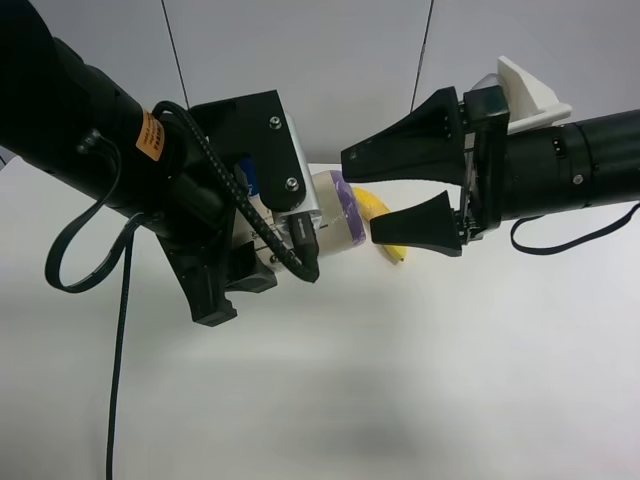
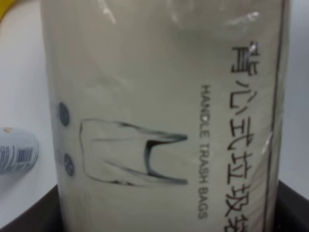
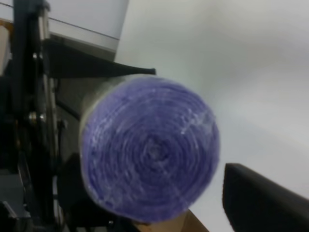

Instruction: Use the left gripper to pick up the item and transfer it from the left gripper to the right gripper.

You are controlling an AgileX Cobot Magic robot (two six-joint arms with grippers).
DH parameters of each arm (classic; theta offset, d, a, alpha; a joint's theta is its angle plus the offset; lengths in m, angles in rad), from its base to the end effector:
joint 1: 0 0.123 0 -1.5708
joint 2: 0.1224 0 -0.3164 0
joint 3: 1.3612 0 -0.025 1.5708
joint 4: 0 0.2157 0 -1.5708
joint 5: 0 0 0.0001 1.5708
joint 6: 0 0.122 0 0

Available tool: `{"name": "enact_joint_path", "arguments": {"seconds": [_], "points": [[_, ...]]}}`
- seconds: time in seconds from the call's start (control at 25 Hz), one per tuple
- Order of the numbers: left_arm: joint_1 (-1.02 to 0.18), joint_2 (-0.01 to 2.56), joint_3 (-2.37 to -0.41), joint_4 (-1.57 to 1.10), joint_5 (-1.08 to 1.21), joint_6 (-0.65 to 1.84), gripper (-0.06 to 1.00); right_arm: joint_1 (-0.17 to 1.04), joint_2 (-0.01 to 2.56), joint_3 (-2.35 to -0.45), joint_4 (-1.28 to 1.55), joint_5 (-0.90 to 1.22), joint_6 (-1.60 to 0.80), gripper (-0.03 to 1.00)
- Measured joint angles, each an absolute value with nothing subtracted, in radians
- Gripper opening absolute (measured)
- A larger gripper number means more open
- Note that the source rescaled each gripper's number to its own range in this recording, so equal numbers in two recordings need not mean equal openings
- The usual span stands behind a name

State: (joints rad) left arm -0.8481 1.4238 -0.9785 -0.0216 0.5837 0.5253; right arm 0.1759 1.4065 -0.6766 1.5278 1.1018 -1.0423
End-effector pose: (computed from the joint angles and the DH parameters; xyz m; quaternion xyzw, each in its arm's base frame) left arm 0.1806 -0.2070 0.2884 0.5977 0.7396 -0.0580 0.3039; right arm 0.1933 0.1448 0.2931 -0.1122 0.7989 0.5596 0.1898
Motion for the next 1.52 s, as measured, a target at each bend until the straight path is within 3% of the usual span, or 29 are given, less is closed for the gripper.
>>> {"name": "enact_joint_path", "arguments": {"seconds": [0.64,1.2,1.36,1.52], "points": [[-0.848,1.420,-0.978,-0.125,0.553,0.552,0.00,0.259,1.507,-0.678,1.584,1.132,-1.103,1.00],[-0.848,1.404,-0.978,-0.227,0.568,0.677,0.00,0.262,1.510,-0.680,1.626,1.126,-1.123,0.99],[-0.848,1.404,-0.978,-0.228,0.576,0.686,0.00,0.262,1.510,-0.680,1.626,1.125,-1.123,0.81],[-0.848,1.404,-0.978,-0.234,0.579,0.692,0.00,0.262,1.510,-0.680,1.626,1.125,-1.123,0.46]]}}
